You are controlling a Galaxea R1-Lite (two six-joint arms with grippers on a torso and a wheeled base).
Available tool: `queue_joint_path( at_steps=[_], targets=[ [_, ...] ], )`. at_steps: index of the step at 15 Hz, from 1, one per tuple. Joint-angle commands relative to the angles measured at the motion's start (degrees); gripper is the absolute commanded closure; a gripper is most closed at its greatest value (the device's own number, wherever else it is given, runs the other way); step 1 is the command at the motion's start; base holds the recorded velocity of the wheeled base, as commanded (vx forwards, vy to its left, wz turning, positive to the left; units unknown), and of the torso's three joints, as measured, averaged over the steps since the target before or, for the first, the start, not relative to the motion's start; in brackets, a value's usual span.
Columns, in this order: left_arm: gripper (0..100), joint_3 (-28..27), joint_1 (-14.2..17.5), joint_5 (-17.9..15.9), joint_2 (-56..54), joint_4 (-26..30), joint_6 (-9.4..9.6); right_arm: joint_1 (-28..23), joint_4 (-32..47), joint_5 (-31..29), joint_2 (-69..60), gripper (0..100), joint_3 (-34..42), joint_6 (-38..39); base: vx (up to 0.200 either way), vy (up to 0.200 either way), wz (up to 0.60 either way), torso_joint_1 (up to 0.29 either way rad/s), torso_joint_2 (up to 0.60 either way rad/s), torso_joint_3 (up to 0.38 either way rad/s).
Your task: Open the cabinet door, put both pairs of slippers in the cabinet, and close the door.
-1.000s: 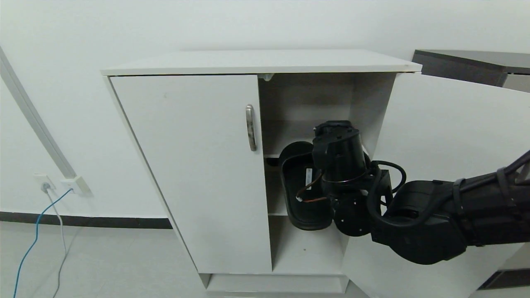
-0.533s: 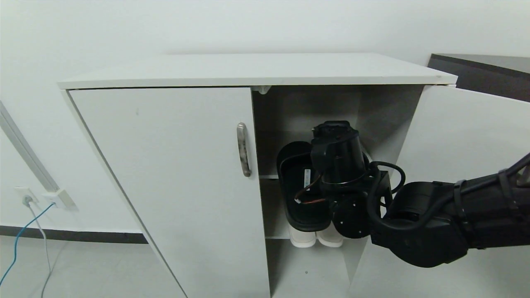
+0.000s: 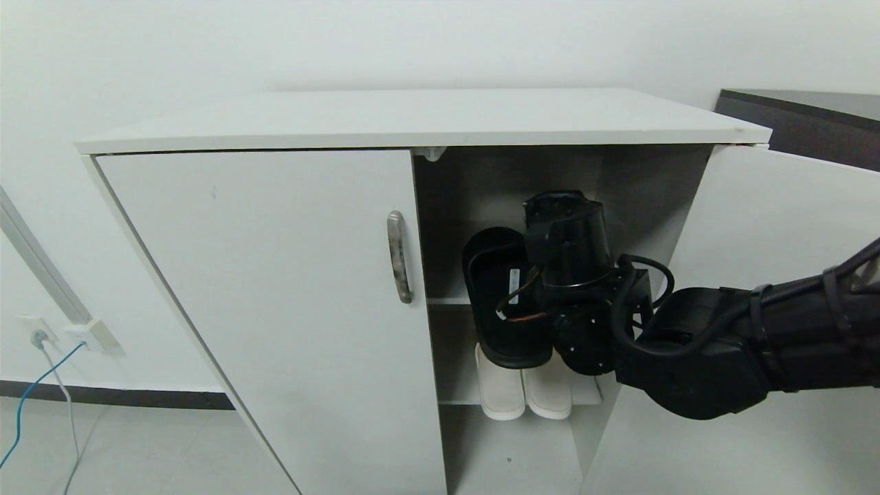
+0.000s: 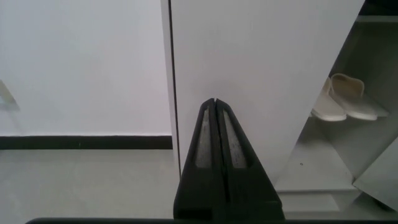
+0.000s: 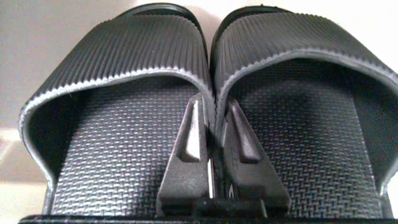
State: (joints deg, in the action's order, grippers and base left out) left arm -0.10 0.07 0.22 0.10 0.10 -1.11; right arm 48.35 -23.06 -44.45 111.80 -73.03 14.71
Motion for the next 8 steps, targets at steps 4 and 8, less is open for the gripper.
queue_joint_path(
  at_steps=[4,8],
  targets=[
    [100,0.01,0.01,0.04,-0.01,-0.01,-0.03,-3.26,2.15,3.05,5.18,100,-6.95,-0.04,0.0,0.0,0.0,0.0,0.0,0.0],
    [100,0.01,0.01,0.04,-0.01,-0.01,-0.03,-5.37,5.66,4.19,8.79,100,-14.94,0.05,0.0,0.0,0.0,0.0,0.0,0.0]
  ],
)
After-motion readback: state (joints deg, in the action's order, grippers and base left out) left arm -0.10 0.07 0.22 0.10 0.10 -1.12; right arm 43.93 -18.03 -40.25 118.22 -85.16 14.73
